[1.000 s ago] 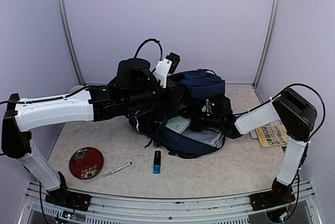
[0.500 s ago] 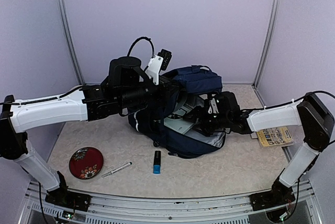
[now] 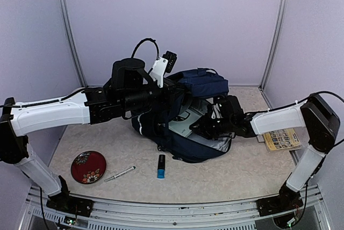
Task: Pack the student bag
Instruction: Adjust the book in the largest pocket of the bag.
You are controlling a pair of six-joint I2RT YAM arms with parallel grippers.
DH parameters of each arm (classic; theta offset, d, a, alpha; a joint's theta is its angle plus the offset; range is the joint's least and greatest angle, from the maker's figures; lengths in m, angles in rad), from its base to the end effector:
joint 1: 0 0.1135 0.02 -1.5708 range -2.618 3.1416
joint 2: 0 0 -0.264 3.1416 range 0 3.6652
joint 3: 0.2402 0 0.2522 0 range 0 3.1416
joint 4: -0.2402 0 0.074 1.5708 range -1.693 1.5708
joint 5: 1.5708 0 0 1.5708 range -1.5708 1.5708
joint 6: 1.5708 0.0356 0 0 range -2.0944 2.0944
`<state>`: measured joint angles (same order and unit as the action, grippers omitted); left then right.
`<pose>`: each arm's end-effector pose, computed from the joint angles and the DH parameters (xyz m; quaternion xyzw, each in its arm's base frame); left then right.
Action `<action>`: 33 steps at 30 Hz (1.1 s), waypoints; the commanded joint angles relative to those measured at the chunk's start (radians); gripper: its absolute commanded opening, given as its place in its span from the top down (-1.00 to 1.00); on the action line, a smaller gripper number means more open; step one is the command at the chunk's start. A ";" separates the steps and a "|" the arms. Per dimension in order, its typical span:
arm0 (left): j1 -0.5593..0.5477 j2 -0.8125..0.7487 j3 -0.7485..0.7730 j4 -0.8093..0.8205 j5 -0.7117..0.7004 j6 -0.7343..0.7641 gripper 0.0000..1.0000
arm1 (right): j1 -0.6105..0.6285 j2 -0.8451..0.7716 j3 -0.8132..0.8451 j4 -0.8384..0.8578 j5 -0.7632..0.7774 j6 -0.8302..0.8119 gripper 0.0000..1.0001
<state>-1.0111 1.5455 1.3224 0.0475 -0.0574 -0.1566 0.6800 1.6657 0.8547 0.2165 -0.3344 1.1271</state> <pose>0.1999 -0.3153 0.3626 0.3007 0.7048 -0.3356 0.5479 0.2620 0.2269 0.1798 0.1170 0.8665 0.4542 0.1707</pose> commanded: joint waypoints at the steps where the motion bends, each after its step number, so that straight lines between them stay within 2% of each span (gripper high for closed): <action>1: -0.009 -0.062 0.016 0.178 0.085 -0.011 1.00 | 0.010 0.118 0.162 0.062 -0.010 -0.028 0.47; 6: -0.007 -0.054 0.011 0.185 0.122 -0.017 1.00 | 0.018 0.219 0.285 0.086 0.037 -0.022 0.47; 10: 0.012 -0.058 -0.010 0.191 0.110 -0.034 1.00 | 0.012 0.240 0.288 0.104 0.022 -0.014 0.41; 13: 0.034 -0.061 -0.028 0.180 0.065 -0.039 1.00 | 0.012 0.186 0.237 0.065 -0.014 -0.056 0.32; 15: 0.053 -0.062 -0.042 0.165 0.044 -0.046 1.00 | 0.012 0.123 0.207 -0.015 -0.076 -0.122 0.18; 17: 0.074 -0.068 -0.067 0.165 0.032 -0.056 1.00 | 0.016 0.047 0.209 -0.165 -0.128 -0.230 0.01; 20: 0.095 -0.077 -0.101 0.172 0.009 -0.055 1.00 | 0.014 -0.096 0.177 -0.415 -0.048 -0.352 -0.23; 24: 0.108 -0.079 -0.124 0.178 0.002 -0.052 1.00 | -0.024 -0.271 0.115 -0.625 0.049 -0.380 -0.57; 27: 0.109 -0.080 -0.135 0.179 0.004 -0.048 1.00 | -0.128 -0.406 0.021 -0.693 0.080 -0.344 -0.69; 31: 0.111 -0.090 -0.158 0.194 0.012 -0.042 1.00 | -0.509 -0.654 -0.199 -0.696 0.018 -0.317 -0.68; 33: 0.114 -0.095 -0.172 0.207 0.028 -0.047 1.00 | -0.681 -0.747 -0.273 -0.719 0.063 -0.329 -0.74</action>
<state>-0.9283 1.4860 1.1790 0.1841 -0.0029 -0.1978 0.2371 1.0756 0.7151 -0.3790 -0.3195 0.8055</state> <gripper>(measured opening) 0.035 0.843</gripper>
